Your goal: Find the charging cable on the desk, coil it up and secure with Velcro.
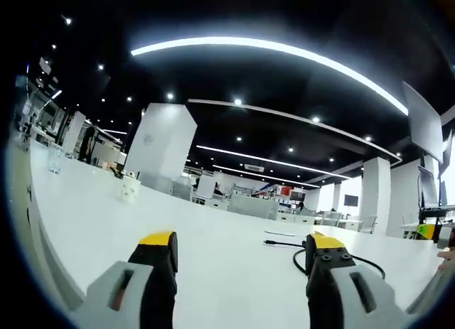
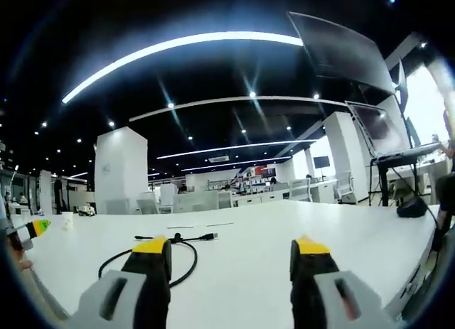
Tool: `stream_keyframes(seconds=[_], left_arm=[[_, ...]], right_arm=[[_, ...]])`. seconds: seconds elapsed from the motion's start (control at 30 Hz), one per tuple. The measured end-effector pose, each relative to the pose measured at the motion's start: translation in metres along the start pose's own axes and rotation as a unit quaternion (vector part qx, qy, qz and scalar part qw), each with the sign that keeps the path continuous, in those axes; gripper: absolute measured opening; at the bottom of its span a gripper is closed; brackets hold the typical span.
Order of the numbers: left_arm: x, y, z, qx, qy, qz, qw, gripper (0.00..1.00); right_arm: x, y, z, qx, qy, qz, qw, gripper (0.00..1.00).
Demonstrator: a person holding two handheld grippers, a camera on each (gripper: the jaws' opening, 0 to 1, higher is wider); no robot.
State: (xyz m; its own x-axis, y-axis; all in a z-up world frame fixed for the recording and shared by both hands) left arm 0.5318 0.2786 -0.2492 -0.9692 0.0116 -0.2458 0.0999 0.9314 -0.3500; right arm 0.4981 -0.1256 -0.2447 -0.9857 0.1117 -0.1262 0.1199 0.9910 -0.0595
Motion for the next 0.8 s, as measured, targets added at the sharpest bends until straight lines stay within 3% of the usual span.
stream_keyframes(seconds=[0.8], left_arm=[[0.0048, -0.0051, -0.0075, -0.004, -0.011, 0.003, 0.9999, 0.77]], right_arm=[[0.0052, -0.0042, 0.0037, -0.008, 0.006, -0.001, 1.0000, 0.67]])
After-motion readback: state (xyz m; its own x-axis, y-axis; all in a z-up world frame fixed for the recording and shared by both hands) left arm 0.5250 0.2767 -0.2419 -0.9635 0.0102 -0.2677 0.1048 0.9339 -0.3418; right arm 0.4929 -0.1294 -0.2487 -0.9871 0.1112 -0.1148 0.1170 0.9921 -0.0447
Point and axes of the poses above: the point that each gripper's makers call its tool centre point, and the gripper's own axes: x roughly backward along the fingers, y roughly to its left, z roughly out of its underside, the point moved 8 cm from there along x, roughly backward along the fingers, and after that the axes turned 9 degrees about x, right-handed, at the moved point
